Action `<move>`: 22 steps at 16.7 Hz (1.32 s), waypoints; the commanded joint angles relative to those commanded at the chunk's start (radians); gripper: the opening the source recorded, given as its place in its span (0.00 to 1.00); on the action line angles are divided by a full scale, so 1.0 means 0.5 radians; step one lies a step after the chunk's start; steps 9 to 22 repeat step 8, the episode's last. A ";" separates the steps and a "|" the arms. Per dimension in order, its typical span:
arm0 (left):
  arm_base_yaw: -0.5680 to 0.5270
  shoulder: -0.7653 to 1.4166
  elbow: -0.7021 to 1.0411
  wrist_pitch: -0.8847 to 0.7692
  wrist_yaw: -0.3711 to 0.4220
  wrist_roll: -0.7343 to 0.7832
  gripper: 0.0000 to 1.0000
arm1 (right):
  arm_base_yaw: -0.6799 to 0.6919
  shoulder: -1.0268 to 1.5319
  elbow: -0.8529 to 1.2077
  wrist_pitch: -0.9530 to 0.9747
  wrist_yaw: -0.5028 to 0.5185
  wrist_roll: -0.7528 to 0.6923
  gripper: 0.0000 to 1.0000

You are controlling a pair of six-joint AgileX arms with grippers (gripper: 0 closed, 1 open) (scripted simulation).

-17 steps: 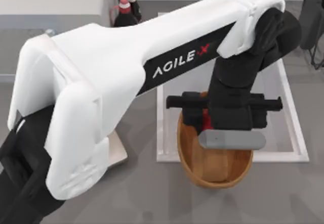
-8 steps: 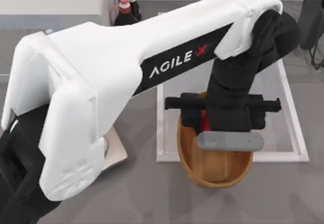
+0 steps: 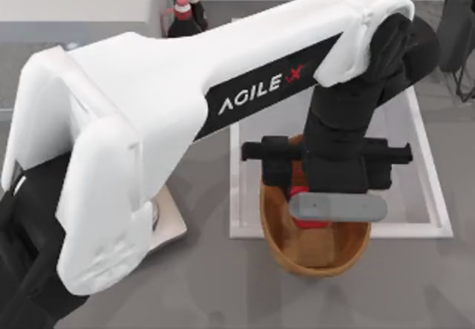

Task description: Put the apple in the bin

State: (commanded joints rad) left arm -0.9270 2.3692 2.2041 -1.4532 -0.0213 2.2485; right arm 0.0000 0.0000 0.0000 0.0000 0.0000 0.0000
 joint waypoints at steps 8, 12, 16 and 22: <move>0.000 0.000 0.000 0.000 0.000 0.000 1.00 | 0.000 0.000 0.000 0.000 0.000 0.000 1.00; 0.000 0.000 0.000 0.000 0.000 0.000 1.00 | 0.000 0.000 0.000 0.000 0.000 0.000 1.00; 0.000 0.000 0.000 0.000 0.000 0.000 1.00 | 0.000 0.000 0.000 0.000 0.000 0.000 1.00; 0.000 0.000 0.000 0.000 0.000 0.000 1.00 | 0.000 0.000 0.000 0.000 0.000 0.000 1.00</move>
